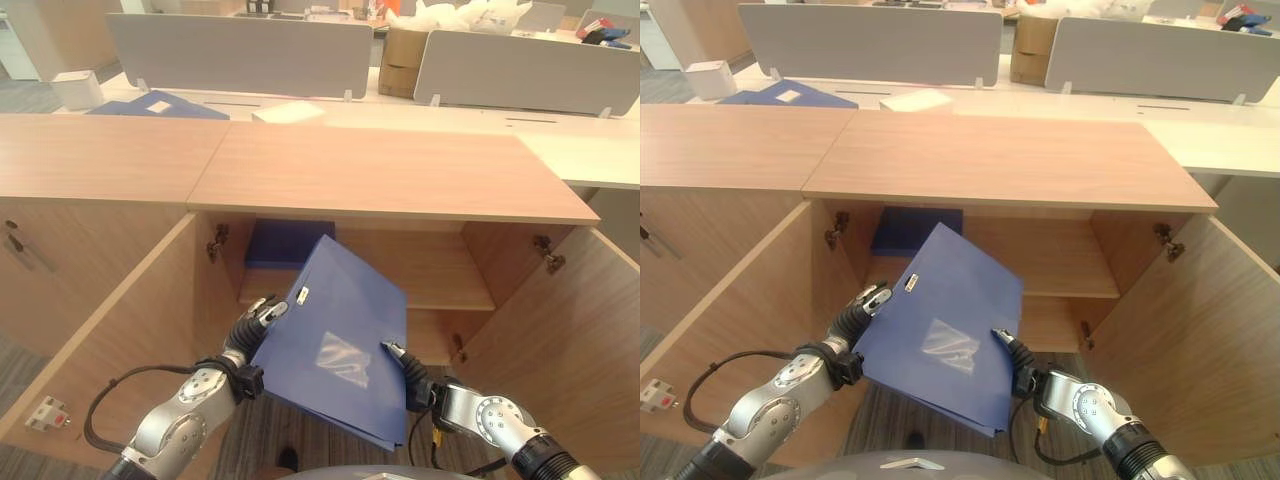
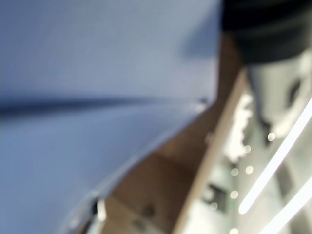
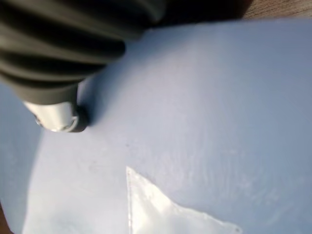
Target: Put the empty folder in the office cabinet
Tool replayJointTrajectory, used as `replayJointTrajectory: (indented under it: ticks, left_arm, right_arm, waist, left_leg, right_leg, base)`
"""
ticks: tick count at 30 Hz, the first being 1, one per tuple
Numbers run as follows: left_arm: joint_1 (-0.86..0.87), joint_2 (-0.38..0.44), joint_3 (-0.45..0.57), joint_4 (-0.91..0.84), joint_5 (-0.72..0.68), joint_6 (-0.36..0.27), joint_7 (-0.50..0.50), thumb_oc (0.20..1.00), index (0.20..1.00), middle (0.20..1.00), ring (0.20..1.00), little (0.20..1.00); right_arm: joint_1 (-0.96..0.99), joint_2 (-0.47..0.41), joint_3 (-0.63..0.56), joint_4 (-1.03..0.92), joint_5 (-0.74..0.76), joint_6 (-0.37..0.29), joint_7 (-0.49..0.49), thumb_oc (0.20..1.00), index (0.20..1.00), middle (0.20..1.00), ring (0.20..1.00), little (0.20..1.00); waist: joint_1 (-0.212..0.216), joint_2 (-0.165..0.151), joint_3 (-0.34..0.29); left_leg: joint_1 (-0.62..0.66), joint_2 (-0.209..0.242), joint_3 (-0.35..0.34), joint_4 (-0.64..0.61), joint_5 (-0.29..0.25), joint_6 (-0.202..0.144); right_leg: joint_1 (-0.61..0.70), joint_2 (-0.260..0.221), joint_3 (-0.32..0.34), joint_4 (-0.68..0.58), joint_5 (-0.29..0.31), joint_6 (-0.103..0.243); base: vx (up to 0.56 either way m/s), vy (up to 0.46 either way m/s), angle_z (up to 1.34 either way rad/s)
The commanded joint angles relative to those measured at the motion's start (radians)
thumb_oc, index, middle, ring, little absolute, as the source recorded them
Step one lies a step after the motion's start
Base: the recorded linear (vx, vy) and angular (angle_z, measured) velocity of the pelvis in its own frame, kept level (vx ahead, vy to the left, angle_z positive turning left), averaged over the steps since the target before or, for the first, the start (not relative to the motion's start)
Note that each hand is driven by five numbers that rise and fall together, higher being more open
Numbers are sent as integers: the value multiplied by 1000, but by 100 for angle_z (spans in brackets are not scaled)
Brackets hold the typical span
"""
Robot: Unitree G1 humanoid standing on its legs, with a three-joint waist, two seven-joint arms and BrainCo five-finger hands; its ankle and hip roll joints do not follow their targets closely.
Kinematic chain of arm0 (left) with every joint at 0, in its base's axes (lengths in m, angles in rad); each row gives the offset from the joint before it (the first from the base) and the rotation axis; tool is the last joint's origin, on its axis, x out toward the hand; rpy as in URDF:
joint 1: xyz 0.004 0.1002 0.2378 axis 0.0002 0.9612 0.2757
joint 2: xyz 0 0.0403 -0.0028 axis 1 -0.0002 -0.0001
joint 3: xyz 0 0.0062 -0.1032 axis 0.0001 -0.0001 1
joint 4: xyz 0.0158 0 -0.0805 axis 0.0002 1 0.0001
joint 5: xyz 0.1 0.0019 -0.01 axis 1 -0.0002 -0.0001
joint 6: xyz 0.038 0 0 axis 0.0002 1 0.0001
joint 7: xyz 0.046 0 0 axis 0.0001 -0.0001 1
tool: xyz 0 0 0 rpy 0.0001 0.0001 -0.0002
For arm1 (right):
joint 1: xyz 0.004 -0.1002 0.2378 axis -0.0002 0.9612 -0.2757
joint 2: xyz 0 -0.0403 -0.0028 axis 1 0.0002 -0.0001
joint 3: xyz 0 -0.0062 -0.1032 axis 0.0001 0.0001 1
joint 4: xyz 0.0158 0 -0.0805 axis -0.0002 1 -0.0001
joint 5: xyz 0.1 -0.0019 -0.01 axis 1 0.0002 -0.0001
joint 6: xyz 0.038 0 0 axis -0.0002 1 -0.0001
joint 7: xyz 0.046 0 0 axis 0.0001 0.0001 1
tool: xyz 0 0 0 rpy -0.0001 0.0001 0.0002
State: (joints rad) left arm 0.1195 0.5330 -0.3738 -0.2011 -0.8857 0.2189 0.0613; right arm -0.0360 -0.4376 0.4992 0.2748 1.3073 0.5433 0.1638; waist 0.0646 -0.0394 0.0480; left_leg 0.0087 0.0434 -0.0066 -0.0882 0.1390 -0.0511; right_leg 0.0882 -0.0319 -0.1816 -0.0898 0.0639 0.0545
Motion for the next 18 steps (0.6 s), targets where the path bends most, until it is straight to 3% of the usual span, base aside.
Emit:
replayJointTrajectory:
  ticks: [1, 4, 8, 12, 17, 18]
  left_arm:
    - [-164, -45, -3, -112, 16, -122, -20, 1000, 1000, 1000, 1000, 1000]
    - [-164, -50, -4, -110, 16, -117, -5, 1000, 1000, 1000, 1000, 1000]
    - [-159, -59, 4, -91, 47, -113, 35, 1000, 1000, 1000, 1000, 1000]
    - [-145, -76, 27, -25, 89, -88, 155, 1000, 1000, 1000, 1000, 1000]
    - [-122, -96, 48, 66, 101, -56, 265, 1000, 1000, 1000, 1000, 1000]
    - [-96, -106, 63, 171, 125, -46, 323, 1000, 1000, 1000, 1000, 1000]
  right_arm:
    - [-39, 60, 116, -57, -47, 94, 98, 200, 200, 200, 200, 200]
    - [-32, 64, 118, -51, -18, 68, 76, 200, 200, 200, 200, 200]
    - [-26, 80, 95, -34, 32, -14, 2, 200, 200, 200, 200, 200]
    - [-37, 123, 25, 13, 86, -184, -147, 200, 200, 200, 200, 200]
    - [-55, 158, -50, 58, 90, -306, -249, 200, 200, 200, 200, 200]
    - [-63, 183, -106, 91, 80, -383, -304, 200, 200, 200, 200, 200]
  waist:
    - [8, -28, 36]
    - [7, -30, 36]
    - [3, -29, 36]
    - [-3, -28, 38]
    - [-7, -27, 39]
    - [-11, -26, 42]
  left_leg:
    - [36, -62, 12, 1, -151, 55]
    - [37, -63, 9, 1, -153, 56]
    - [39, -63, 9, 1, -153, 56]
    - [42, -62, 14, 1, -155, 57]
    - [43, -61, 18, 1, -156, 58]
    - [44, -60, 24, 1, -158, 60]
  right_leg:
    - [2, -34, -31, 3, -46, 50]
    - [4, -34, -31, 3, -47, 49]
    - [4, -32, -26, 3, -46, 48]
    - [3, -31, -18, 3, -44, 47]
    - [2, -28, -11, 3, -43, 45]
    - [1, -26, -5, 3, -41, 43]
  base:
    - [0, 0, 0]
    - [0, 0, 0]
    - [0, 0, 0]
    - [0, 0, 0]
    - [0, 0, 0]
    - [0, 0, 0]
